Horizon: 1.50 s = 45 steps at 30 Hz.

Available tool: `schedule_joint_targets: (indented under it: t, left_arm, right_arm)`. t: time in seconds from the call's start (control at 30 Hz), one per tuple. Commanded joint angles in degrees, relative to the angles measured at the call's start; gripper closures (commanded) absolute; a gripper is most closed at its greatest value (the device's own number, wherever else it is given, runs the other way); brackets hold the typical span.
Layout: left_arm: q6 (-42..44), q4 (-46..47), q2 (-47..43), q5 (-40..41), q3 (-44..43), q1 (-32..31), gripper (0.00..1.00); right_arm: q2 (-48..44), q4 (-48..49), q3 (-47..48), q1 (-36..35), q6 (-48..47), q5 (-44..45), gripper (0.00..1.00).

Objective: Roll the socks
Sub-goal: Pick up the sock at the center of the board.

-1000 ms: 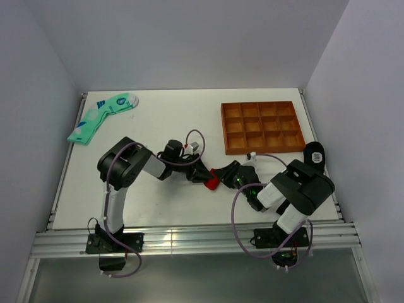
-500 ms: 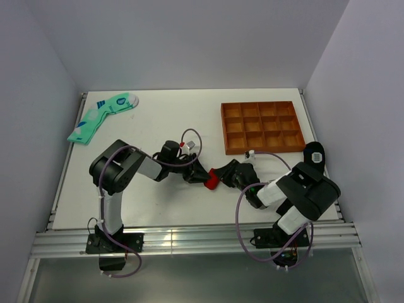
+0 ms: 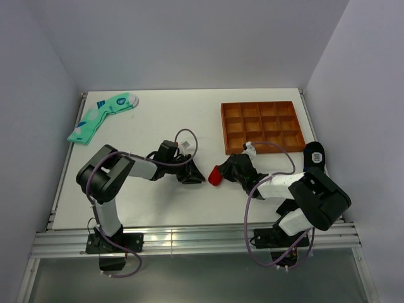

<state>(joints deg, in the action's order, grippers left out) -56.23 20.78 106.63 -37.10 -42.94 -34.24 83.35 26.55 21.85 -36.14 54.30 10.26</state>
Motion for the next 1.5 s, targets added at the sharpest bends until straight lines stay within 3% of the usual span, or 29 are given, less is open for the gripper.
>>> schedule_joint_targets:
  t: [0.0,0.47,0.67,0.9,1.13,1.47]
  left_arm:
    - [5.33,-10.04,-2.12,6.34,-0.21,0.31,0.63]
    - [9.55,-22.69,-13.98,10.12,-2.67,0.4,0.87]
    - [12.1,-26.84,-19.0,10.91,-3.29,0.31,0.94]
    - [13.51,-27.54,-23.04,10.39,-1.8,0.4,0.95]
    - [13.86,-25.96,-24.28,8.01,-0.74,0.31,0.96]
    - [15.79,-30.35,-30.95,7.66,-0.39,0.31,0.95]
  right_arm:
    - [0.32,-15.2,1.18,0.81,-8.24,5.73,0.97]
    - [-1.78,-27.24,11.72,0.72,-16.94,4.59,1.0]
    - [-5.12,-31.63,15.15,0.98,-19.41,3.01,1.0]
    - [-10.05,-34.19,19.11,2.47,-22.48,-0.94,1.0]
    - [-11.9,-36.12,26.21,9.85,-25.82,-6.65,1.0]
    - [-5.75,-38.32,38.09,28.56,-29.87,-18.95,1.0]
